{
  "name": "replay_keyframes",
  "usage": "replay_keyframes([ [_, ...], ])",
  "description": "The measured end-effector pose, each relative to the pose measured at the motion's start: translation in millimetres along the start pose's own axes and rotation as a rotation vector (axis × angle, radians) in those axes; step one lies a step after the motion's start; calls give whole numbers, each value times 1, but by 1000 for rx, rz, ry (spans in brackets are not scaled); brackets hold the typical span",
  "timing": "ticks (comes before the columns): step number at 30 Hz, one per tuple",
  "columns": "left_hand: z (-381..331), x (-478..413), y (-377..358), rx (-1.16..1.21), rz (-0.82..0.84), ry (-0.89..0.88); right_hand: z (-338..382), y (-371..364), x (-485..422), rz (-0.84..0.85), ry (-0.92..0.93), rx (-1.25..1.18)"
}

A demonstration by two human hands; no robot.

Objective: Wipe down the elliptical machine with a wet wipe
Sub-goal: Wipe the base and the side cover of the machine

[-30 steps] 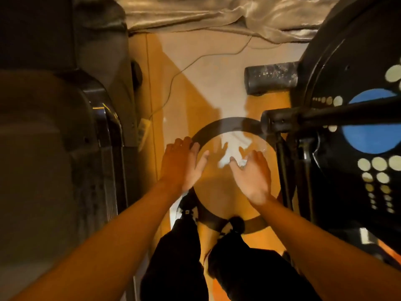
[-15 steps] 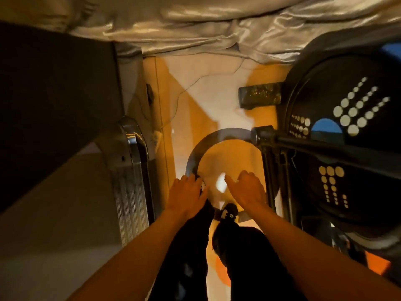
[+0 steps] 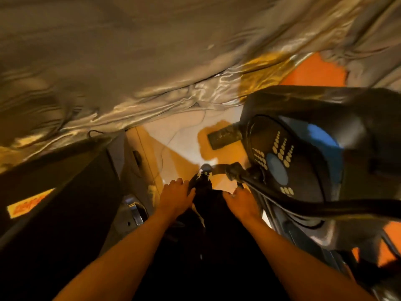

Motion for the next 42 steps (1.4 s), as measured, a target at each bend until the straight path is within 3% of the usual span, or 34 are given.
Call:
replay_keyframes([
  [6,-37,-36,132,-133,-109,-172,39,95,-3,-27,31,-66],
  [11,-75,-95,194,-201,-151,-438,63,144,-11,-153,10,-163],
  [16,-128,-158,226,-419,-116,-846,82,141,-3,-310,-203,-434],
  [21,-189,-169,258,-642,47,-1219,112,115,19,-525,-542,-739],
  [23,-209,-168,262,-741,146,-1284,121,113,30,-615,-647,-801],
  [27,-242,-174,252,-786,173,-1517,129,116,52,-837,-780,-924],
  [36,-317,-153,191,-455,209,-2124,96,134,84,-1476,-946,-1161],
  [39,-343,-159,173,-367,143,-2231,82,139,85,-1688,-998,-1090],
  [42,-356,-169,154,-380,117,-2375,64,144,88,-1849,-966,-829],
])
Point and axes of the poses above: each hand's wrist, its own x-axis away from the middle knuckle, its own y-axis out of the back of the hand, z = x × y, the point moved 4 cm from there along -x, towards the middle knuckle, and after that the axes turned 6 degrees about -z, right-handed, at the moved point
